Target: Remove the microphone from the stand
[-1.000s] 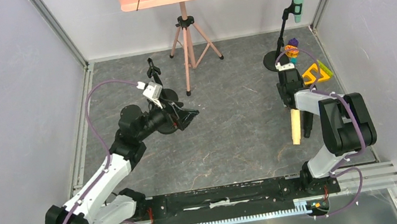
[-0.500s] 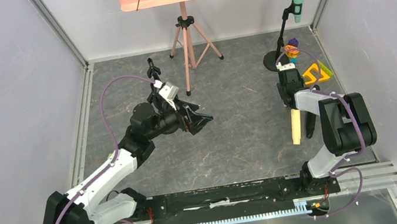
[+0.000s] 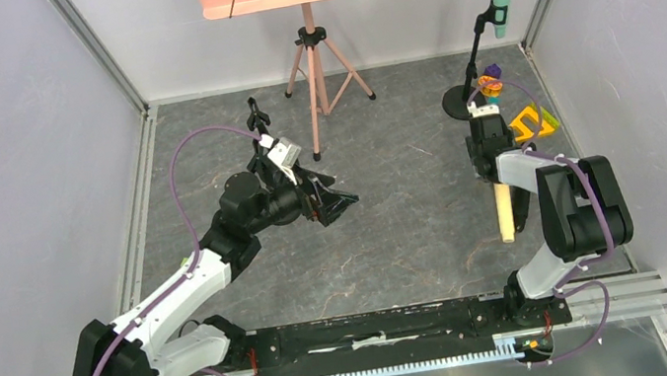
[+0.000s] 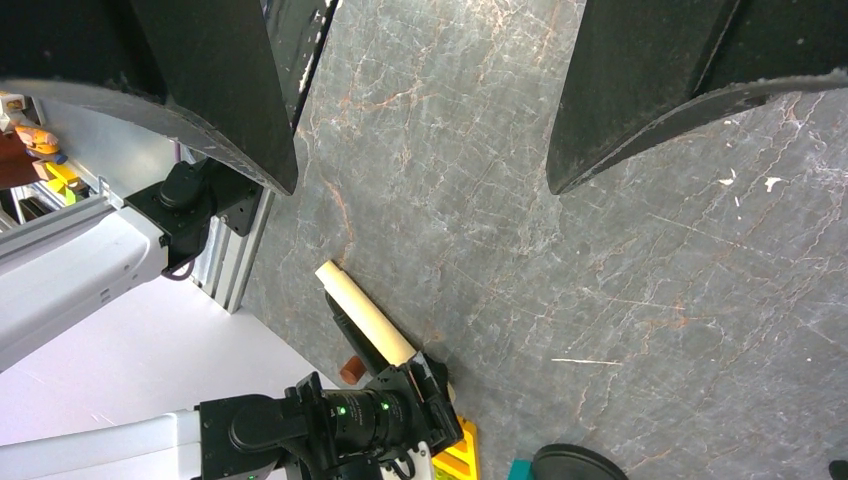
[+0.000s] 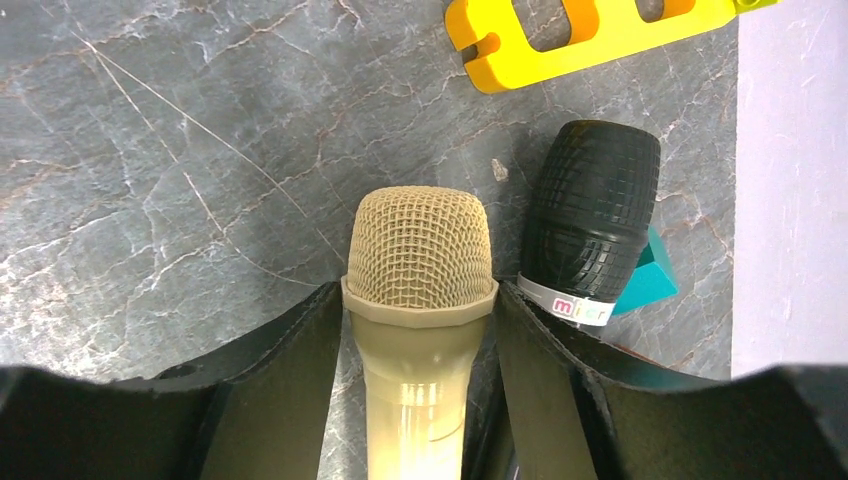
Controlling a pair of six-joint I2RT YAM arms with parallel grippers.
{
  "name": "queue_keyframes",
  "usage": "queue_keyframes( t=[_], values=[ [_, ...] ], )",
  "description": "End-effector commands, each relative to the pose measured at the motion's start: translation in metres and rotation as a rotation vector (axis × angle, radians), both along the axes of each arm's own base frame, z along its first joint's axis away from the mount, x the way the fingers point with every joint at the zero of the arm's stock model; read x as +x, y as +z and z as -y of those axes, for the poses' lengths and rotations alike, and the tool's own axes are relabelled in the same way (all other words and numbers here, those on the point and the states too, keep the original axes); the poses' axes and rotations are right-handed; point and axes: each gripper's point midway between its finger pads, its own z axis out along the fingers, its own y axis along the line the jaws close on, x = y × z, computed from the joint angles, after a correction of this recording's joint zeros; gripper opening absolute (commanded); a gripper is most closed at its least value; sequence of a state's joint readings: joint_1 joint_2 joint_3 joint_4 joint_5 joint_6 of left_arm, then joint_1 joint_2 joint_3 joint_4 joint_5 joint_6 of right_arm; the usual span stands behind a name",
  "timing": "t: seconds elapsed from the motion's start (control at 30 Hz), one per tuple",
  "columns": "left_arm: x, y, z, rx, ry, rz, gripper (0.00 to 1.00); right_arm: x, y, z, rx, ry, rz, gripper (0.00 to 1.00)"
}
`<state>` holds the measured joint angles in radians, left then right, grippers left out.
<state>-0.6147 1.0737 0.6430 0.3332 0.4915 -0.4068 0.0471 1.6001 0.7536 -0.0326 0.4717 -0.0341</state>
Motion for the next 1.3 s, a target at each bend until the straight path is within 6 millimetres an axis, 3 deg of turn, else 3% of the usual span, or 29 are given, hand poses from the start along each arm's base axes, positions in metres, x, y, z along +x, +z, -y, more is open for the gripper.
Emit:
queue_keyframes(
  t=[0.0, 0.17, 0.23, 0.37, 0.53, 0.67, 0.77, 0.87, 1.03, 1.13, 1.27],
  values=[
    [0.003, 0.019, 0.002, -0.025, -0.003, 0.068, 1.00, 0.014, 0.017, -0.007, 0.054, 0.008, 0.091, 0.63],
    [0.004, 0.016, 0.001, -0.020, 0.009, 0.063, 1.00, 0.030, 0.064, -0.026, 0.166, 0.044, 0.246, 0.65],
    [0.005, 0.017, 0.001, -0.020, 0.012, 0.065, 1.00, 0.040, 0.091, -0.029, 0.195, 0.048, 0.375, 0.68],
    [0.006, 0.017, 0.003, -0.019, 0.008, 0.066, 1.00, 0.052, 0.128, -0.031, 0.229, 0.056, 0.593, 0.70],
    [0.006, 0.017, 0.003, -0.017, 0.004, 0.067, 1.00, 0.077, 0.140, -0.039, 0.244, 0.122, 0.641, 0.71],
    [0.007, 0.011, 0.004, -0.006, 0.000, 0.056, 1.00, 0.102, 0.133, -0.062, 0.343, 0.202, 0.620, 0.64],
    [0.006, 0.008, 0.005, -0.001, -0.006, 0.048, 1.00, 0.108, 0.122, -0.097, 0.488, 0.333, 0.562, 0.57],
    [0.006, 0.006, 0.003, 0.001, 0.004, 0.044, 1.00, 0.087, 0.098, -0.148, 0.675, 0.507, 0.425, 0.47],
    [0.008, 0.002, 0.000, 0.007, 0.027, 0.047, 1.00, 0.022, 0.038, -0.197, 0.744, 0.599, 0.120, 0.49],
    [0.009, 0.002, 0.001, 0.008, 0.024, 0.046, 1.00, -0.005, 0.012, -0.188, 0.694, 0.513, 0.053, 0.50],
    [0.010, 0.002, 0.003, 0.006, 0.023, 0.043, 1.00, -0.016, -0.003, -0.164, 0.611, 0.415, 0.072, 0.53]
  ],
)
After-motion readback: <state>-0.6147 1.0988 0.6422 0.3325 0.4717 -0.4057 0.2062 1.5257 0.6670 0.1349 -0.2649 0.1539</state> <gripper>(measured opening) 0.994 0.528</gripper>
